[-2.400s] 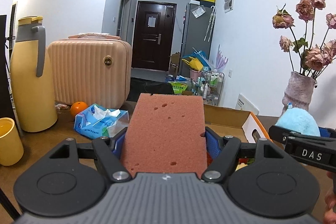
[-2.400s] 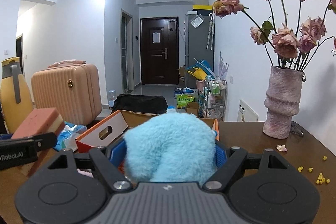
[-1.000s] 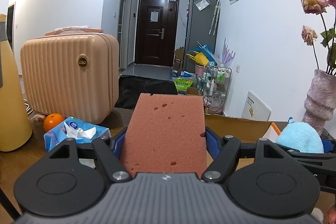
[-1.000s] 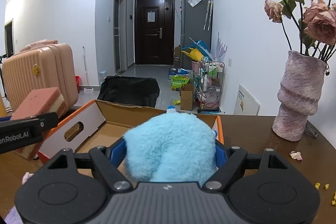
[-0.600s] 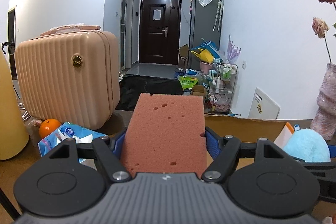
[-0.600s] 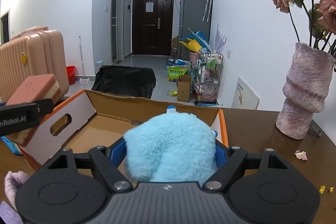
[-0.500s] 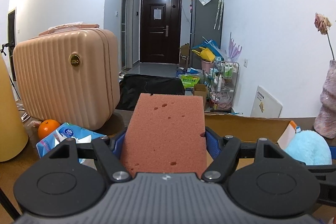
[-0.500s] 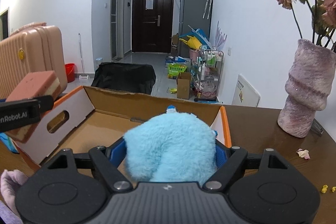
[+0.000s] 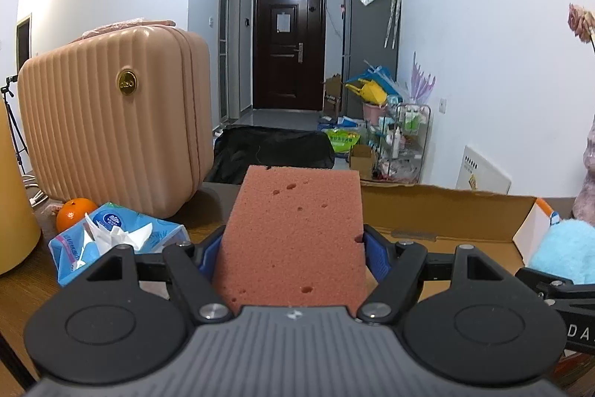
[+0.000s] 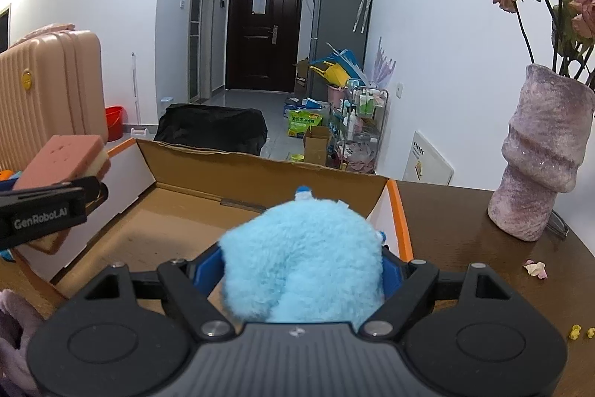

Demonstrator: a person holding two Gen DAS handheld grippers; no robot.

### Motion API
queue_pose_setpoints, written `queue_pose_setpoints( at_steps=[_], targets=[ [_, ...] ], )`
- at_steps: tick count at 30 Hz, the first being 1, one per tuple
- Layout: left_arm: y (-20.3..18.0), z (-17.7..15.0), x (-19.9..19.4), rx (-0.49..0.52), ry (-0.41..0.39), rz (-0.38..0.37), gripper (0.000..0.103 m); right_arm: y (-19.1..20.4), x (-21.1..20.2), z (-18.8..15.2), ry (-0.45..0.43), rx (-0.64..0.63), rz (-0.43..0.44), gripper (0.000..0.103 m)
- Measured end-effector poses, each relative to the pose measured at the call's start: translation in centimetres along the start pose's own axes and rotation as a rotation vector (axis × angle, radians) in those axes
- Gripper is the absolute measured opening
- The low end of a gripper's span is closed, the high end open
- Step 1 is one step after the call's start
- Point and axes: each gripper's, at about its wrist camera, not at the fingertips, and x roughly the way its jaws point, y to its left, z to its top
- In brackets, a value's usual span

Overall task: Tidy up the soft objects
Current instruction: 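Open the left tool dropping the sponge into the box while the right tool releases the ball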

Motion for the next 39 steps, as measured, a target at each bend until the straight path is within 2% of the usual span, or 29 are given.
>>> queue_pose_setpoints(
  at_steps=[10,12,14,15,17,18,32,39],
  targets=[
    [0.5,0.0,0.0,-0.02,-0.008,-0.009,0.075,0.0,0.0,-0.1,-0.003,0.001,-0.007,0.082],
    [0.6,0.0,0.1,-0.021,-0.01,-0.007,0.078,0.0,0.1,-0.1,0.0,-0.001,-0.006,0.083],
    [0.6,0.0,-0.1,-0.022,-0.018,-0.004,0.087,0.1,0.1,-0.1,0.003,-0.004,-0.006,0.086],
    [0.6,0.0,-0.2,-0.022,-0.025,0.0,0.09,0.1,0.1,-0.1,0.003,-0.005,-0.006,0.09],
    [0.6,0.0,-0.4,-0.024,-0.036,0.002,0.101,0.0,0.0,-0.1,-0.002,-0.004,-0.004,0.097],
    [0.5,0.0,-0.6,-0.025,-0.043,0.007,0.103,-0.1,0.0,-0.1,-0.002,-0.003,-0.005,0.101],
    [0.8,0.3,-1.3,-0.041,-0.047,0.017,0.103,-0.4,-0.2,-0.1,0.001,0.012,-0.003,0.102],
    [1.8,1.4,-3.3,-0.092,-0.06,-0.019,0.103,-1.1,-2.0,0.5,-0.045,0.048,0.024,0.103]
  ],
)
